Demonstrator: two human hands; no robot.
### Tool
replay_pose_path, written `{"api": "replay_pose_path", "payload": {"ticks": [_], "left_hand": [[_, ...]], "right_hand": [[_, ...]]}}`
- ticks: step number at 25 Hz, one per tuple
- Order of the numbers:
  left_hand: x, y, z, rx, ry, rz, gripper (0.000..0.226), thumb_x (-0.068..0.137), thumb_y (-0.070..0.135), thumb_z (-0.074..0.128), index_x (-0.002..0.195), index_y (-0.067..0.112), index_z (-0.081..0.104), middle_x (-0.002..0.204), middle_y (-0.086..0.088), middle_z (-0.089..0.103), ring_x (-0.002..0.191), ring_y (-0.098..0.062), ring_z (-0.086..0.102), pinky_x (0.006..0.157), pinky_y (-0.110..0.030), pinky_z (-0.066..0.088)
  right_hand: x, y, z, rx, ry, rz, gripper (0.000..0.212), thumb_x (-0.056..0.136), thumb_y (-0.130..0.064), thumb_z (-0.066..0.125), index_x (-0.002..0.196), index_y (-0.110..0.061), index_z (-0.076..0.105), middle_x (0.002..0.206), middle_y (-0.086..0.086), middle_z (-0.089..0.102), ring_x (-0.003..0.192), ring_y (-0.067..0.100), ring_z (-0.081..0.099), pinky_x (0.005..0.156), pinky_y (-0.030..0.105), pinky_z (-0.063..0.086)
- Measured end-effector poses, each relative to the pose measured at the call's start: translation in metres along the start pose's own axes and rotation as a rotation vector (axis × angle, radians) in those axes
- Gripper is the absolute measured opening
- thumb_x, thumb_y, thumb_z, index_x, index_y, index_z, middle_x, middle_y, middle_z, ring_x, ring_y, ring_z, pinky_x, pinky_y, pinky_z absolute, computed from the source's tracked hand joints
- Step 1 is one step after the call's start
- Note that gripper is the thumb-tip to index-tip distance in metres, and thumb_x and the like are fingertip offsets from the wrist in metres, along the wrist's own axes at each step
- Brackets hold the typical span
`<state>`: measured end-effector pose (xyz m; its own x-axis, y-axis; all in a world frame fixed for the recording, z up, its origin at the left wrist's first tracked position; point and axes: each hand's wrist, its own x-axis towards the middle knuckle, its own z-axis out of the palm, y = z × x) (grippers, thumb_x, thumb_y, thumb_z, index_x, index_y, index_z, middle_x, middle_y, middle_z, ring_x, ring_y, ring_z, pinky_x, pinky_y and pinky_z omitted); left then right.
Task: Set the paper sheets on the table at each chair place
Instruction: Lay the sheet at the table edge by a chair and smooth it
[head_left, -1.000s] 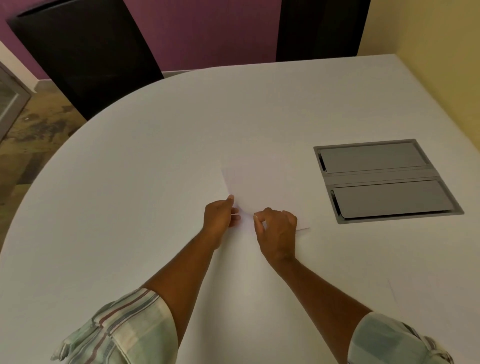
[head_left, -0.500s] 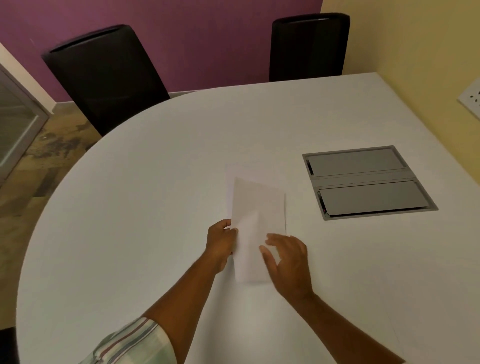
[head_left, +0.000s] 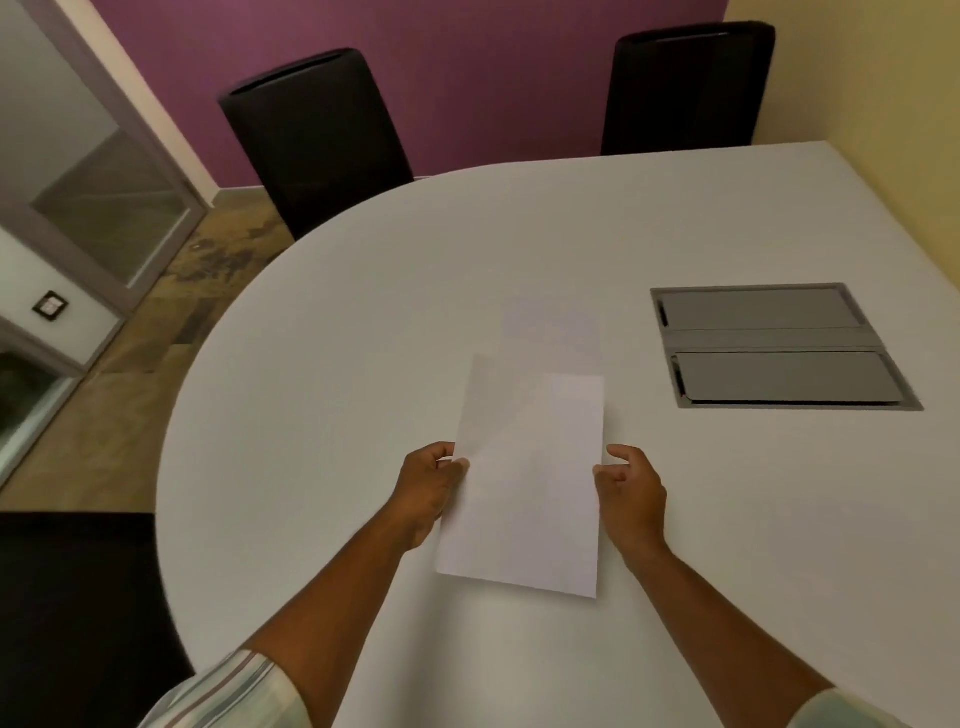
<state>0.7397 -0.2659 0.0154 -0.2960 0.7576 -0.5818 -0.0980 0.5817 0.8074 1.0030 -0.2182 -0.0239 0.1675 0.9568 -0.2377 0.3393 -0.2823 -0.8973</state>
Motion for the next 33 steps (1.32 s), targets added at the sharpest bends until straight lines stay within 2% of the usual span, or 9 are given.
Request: {"api": "replay_pose_path", "payload": {"ticks": [5,9,12,15,18,21,24,28,33], "left_hand": [[-0.025,-0.016,-0.039,0.125,0.204,0.034,0.006,0.095,0.015,0.073,0.095,0.010,0.077,0.100,-0.013,0.081,0.078,-0.023,0.071,0.072,-0.033,0.056],[-0.031,-0.023,-0.078,0.179,0.332,0.026,0.012,0.088,0.020,0.083,0.081,0.019,0.073,0.085,0.005,0.073,0.072,-0.013,0.064,0.063,-0.026,0.048],[-0.026,-0.028,-0.113,0.231,0.346,0.030,0.005,0.093,0.017,0.078,0.089,0.014,0.077,0.093,0.003,0.073,0.085,-0.016,0.066,0.074,-0.027,0.052],[-0.007,-0.028,-0.154,0.325,0.344,0.046,0.012,0.098,0.009,0.070,0.103,0.008,0.080,0.107,-0.005,0.076,0.097,-0.021,0.068,0.091,-0.032,0.056],[0.019,-0.023,-0.192,0.414,0.321,0.071,0.015,0.098,0.005,0.067,0.103,0.007,0.081,0.107,-0.007,0.076,0.098,-0.022,0.068,0.091,-0.031,0.055],[0.048,-0.019,-0.228,0.527,0.255,0.094,0.017,0.098,0.004,0.066,0.106,0.007,0.081,0.111,-0.008,0.077,0.101,-0.022,0.069,0.088,-0.026,0.050],[0.075,-0.016,-0.257,0.587,0.222,0.121,0.019,0.098,0.001,0.065,0.108,0.005,0.081,0.119,-0.011,0.077,0.112,-0.028,0.070,0.096,-0.028,0.052],[0.099,-0.018,-0.282,0.641,0.194,0.124,0.023,0.099,0.001,0.059,0.108,0.006,0.080,0.120,-0.012,0.077,0.116,-0.030,0.069,0.104,-0.039,0.055],[0.124,-0.031,-0.299,0.686,0.155,0.120,0.026,0.099,0.003,0.057,0.109,0.007,0.080,0.118,-0.011,0.078,0.113,-0.029,0.071,0.103,-0.043,0.057]], "right_hand": [[-0.048,0.009,0.025,-0.047,-0.097,-0.075,0.018,0.095,-0.006,0.065,0.103,-0.021,0.067,0.075,-0.007,0.069,0.067,0.008,0.064,0.066,0.028,0.054],[-0.073,0.016,0.055,-0.203,-0.199,-0.174,0.014,0.097,-0.010,0.066,0.104,-0.013,0.078,0.087,-0.011,0.074,0.081,0.002,0.067,0.070,0.006,0.044],[-0.095,0.014,0.083,-0.282,-0.280,-0.220,0.020,0.100,-0.017,0.066,0.116,-0.011,0.077,0.104,-0.001,0.078,0.091,0.009,0.068,0.078,0.009,0.044],[-0.114,0.008,0.118,-0.347,-0.365,-0.263,0.028,0.100,-0.017,0.067,0.126,-0.011,0.074,0.118,0.002,0.077,0.107,0.016,0.071,0.093,0.024,0.052],[-0.131,0.003,0.157,-0.502,-0.409,-0.315,0.032,0.098,-0.017,0.070,0.130,-0.014,0.072,0.123,0.002,0.076,0.112,0.019,0.071,0.104,0.036,0.053],[-0.144,-0.001,0.199,-0.690,-0.374,-0.433,0.033,0.097,-0.026,0.071,0.129,-0.021,0.073,0.122,-0.003,0.076,0.110,0.018,0.072,0.101,0.037,0.052],[-0.149,-0.007,0.241,-0.863,-0.376,-0.505,0.035,0.099,-0.036,0.066,0.132,-0.026,0.070,0.124,-0.006,0.075,0.108,0.018,0.072,0.096,0.038,0.052],[-0.158,-0.016,0.286,-1.029,-0.439,-0.454,0.045,0.102,-0.045,0.054,0.144,-0.030,0.058,0.134,-0.008,0.069,0.116,0.017,0.066,0.098,0.039,0.043],[-0.165,-0.016,0.315,-1.088,-0.518,-0.338,0.042,0.104,-0.036,0.047,0.145,-0.025,0.051,0.135,-0.003,0.064,0.122,0.020,0.060,0.102,0.042,0.037]]}}
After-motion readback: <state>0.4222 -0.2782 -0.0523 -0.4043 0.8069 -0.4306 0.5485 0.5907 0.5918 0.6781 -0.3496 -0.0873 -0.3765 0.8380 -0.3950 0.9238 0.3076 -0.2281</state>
